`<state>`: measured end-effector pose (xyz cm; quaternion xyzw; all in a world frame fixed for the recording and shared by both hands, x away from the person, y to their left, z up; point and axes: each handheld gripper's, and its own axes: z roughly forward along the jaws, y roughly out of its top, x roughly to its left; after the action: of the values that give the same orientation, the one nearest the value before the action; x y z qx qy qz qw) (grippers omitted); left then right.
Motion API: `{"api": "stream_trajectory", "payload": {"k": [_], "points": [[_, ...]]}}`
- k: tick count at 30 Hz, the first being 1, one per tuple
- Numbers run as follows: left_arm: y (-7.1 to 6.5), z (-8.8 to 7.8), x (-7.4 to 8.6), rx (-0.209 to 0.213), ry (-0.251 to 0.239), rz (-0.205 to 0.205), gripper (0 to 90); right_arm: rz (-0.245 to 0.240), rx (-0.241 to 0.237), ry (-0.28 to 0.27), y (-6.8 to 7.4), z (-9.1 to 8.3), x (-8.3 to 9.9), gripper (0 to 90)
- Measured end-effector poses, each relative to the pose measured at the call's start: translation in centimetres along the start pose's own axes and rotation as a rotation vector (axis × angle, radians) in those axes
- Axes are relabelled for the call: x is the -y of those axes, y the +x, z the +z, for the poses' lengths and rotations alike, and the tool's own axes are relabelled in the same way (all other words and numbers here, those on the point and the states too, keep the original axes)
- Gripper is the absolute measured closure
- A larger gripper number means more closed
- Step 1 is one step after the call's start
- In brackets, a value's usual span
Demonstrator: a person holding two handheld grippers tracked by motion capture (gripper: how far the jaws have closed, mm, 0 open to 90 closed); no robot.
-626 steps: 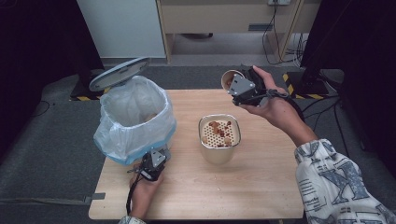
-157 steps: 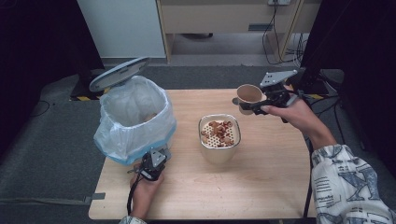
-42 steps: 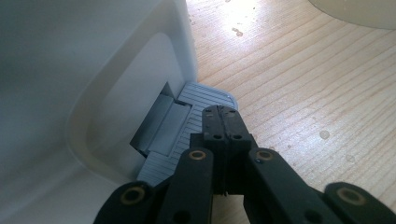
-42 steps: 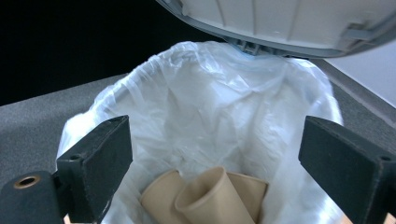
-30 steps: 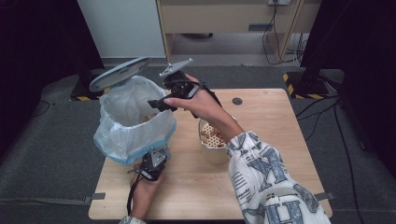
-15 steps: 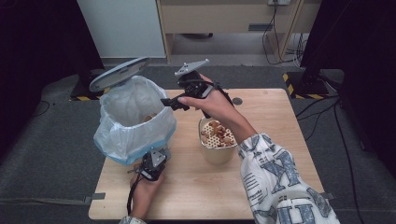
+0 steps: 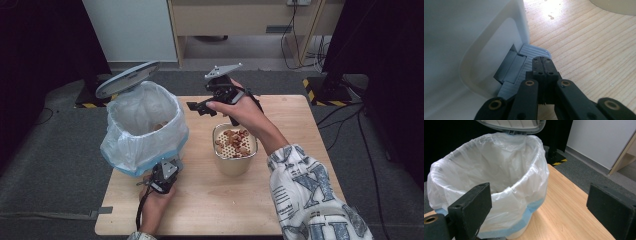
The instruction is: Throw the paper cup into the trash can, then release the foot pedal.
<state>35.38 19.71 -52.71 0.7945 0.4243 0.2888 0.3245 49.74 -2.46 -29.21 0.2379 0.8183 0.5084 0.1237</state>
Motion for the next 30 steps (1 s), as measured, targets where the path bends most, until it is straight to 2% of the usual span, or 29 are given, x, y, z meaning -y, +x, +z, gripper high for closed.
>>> {"api": "stream_trajectory", "payload": {"k": [14,22,23,25,27,29,30], "points": [[0.0,0.0,0.0,0.000,-0.001,0.001,89.4,0.025,0.026,-0.001,-1.5,-1.6,1.2,6.1],[-0.1,-0.1,0.1,-0.012,-0.012,0.006,89.1,0.034,0.061,0.000,-2.7,-3.6,2.7,6.0],[-0.2,-0.2,0.1,-0.047,-0.016,0.006,84.2,0.035,0.064,0.002,-2.8,-3.9,2.9,6.1],[-0.2,-0.7,-0.1,-0.034,-0.042,-0.025,73.9,0.040,0.074,0.004,-3.3,-4.5,3.3,6.0],[-0.5,-1.4,-0.4,-0.039,-0.074,-0.037,68.8,0.052,0.086,0.003,-3.8,-5.2,3.8,6.0],[-0.9,-1.9,-0.6,-0.021,-0.100,-0.060,65.0,0.059,0.094,0.001,-4.2,-5.7,4.3,6.0],[-1.2,-2.2,-0.7,-0.012,-0.109,-0.056,62.9,0.063,0.101,0.000,-4.4,-5.9,4.5,6.0]]}}
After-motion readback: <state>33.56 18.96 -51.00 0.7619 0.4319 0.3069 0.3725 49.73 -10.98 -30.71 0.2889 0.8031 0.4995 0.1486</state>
